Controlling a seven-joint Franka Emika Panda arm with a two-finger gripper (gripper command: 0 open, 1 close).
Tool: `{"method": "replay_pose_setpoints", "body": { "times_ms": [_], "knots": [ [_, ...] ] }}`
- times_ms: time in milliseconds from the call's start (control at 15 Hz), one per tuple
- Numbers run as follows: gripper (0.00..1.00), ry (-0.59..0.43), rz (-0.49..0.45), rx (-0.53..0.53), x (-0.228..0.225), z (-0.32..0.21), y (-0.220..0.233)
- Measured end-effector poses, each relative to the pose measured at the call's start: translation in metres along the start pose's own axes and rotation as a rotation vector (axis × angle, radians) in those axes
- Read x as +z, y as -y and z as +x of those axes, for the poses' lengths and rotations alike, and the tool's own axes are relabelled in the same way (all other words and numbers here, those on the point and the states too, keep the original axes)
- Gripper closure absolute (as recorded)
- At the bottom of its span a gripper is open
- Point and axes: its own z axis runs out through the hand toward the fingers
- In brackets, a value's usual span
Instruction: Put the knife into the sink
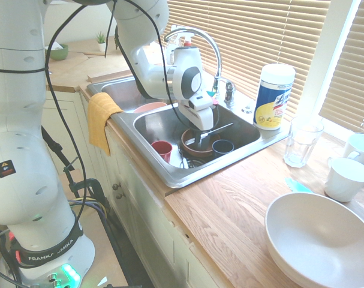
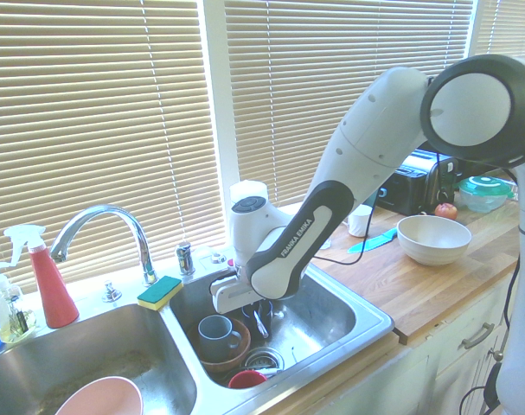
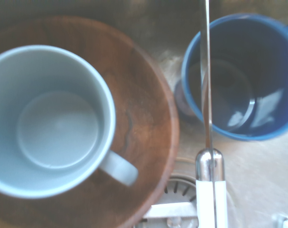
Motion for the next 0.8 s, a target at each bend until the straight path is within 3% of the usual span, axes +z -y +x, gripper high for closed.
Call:
{"method": "replay_pose_setpoints", "body": {
  "times_ms": [333, 400, 800],
  "knots": [
    [1.00, 0.013, -0.008, 0.012, 0.028, -0.004, 0.007],
    [0.00, 0.017, -0.007, 0.010, 0.032, -0.006, 0.008],
    [0.00, 0.041, -0.017, 0.014, 0.049, -0.005, 0.007]
  ]
}}
